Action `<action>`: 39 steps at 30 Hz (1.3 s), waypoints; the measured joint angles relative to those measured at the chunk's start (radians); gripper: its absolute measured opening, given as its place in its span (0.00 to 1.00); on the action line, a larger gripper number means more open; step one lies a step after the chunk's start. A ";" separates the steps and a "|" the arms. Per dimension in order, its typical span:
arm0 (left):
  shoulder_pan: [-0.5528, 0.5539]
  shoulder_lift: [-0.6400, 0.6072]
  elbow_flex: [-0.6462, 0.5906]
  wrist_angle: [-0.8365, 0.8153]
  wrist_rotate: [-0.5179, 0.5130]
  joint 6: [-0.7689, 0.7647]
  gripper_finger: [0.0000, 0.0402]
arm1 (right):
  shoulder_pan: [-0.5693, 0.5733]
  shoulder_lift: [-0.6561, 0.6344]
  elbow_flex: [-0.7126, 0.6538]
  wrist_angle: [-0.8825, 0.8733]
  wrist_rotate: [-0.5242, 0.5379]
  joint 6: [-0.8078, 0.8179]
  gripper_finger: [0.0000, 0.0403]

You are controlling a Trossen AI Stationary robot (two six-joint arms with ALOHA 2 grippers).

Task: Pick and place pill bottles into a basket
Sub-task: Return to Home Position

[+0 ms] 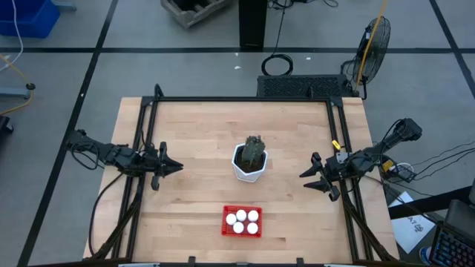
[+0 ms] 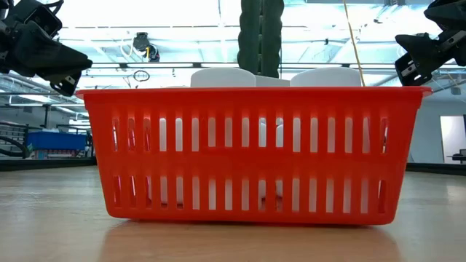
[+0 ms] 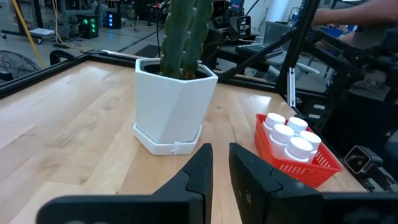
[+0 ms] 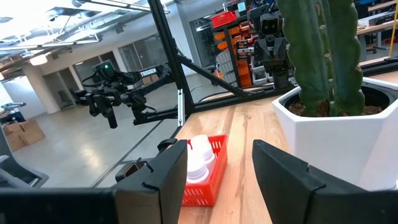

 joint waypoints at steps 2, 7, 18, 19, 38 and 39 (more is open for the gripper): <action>0.000 0.000 0.000 0.000 0.000 0.000 0.14 | 0.000 0.000 0.000 0.000 0.000 0.000 0.44; 0.000 0.000 0.000 0.000 0.000 0.000 0.13 | 0.000 0.000 0.000 0.000 0.000 0.000 0.43; 0.000 0.000 0.000 0.000 0.000 0.000 0.11 | 0.000 0.000 0.000 0.000 0.000 0.000 0.43; 0.000 0.000 0.000 0.000 0.000 0.000 0.11 | 0.000 0.000 0.000 0.000 0.000 0.000 0.43; 0.000 0.000 0.000 0.000 0.000 0.000 0.14 | 0.000 0.000 0.000 0.000 0.000 0.000 0.43; 0.000 0.000 0.000 0.000 0.000 0.000 0.14 | 0.000 0.000 0.000 0.000 0.000 0.000 0.44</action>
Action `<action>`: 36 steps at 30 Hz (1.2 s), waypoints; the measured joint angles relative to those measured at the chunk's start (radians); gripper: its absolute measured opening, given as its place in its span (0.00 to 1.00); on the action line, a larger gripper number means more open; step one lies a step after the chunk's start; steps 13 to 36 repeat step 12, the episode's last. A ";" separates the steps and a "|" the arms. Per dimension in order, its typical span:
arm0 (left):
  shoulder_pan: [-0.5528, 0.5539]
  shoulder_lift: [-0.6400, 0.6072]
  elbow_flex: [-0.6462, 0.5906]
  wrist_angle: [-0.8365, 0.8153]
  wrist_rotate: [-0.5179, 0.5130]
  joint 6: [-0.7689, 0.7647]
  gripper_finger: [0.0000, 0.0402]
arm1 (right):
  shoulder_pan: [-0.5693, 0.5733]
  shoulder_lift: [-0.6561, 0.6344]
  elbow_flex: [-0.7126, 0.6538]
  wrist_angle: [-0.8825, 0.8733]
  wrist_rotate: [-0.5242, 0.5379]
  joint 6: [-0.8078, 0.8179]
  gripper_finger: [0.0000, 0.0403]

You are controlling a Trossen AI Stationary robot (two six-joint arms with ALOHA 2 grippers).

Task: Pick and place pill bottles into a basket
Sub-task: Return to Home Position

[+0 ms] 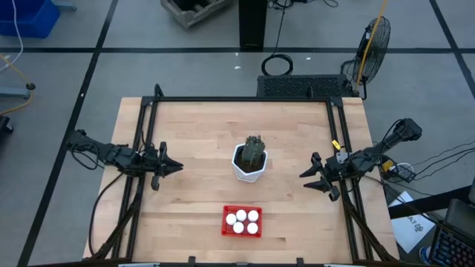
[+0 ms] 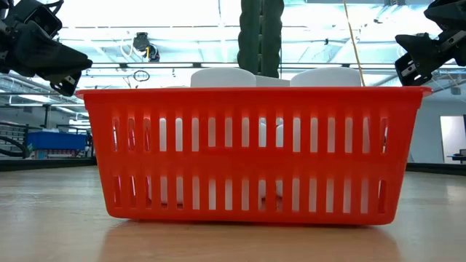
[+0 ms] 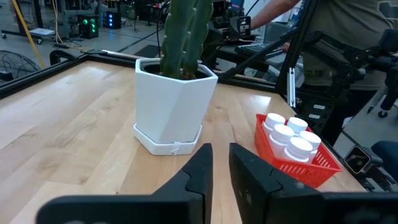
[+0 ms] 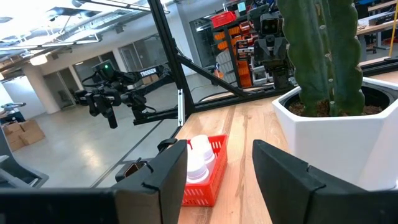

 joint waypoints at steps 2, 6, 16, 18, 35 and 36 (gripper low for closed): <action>0.000 0.000 0.000 0.000 0.000 0.000 0.15 | 0.000 0.000 0.000 0.000 0.000 0.000 0.44; 0.000 0.000 0.000 0.000 0.000 0.000 0.15 | 0.000 0.000 0.000 0.000 0.000 0.000 0.43; 0.000 0.000 0.000 0.000 0.000 0.000 0.16 | 0.000 0.000 0.000 0.000 0.000 0.000 0.43; 0.000 0.000 0.000 0.000 0.000 0.000 0.16 | 0.000 0.000 0.000 0.000 0.000 0.000 0.43; 0.000 0.000 0.000 0.000 0.000 0.000 0.16 | 0.000 0.000 0.000 0.000 0.000 0.000 0.43; 0.000 0.000 0.000 0.000 0.000 0.000 0.16 | 0.000 0.000 0.000 0.000 0.000 0.000 0.43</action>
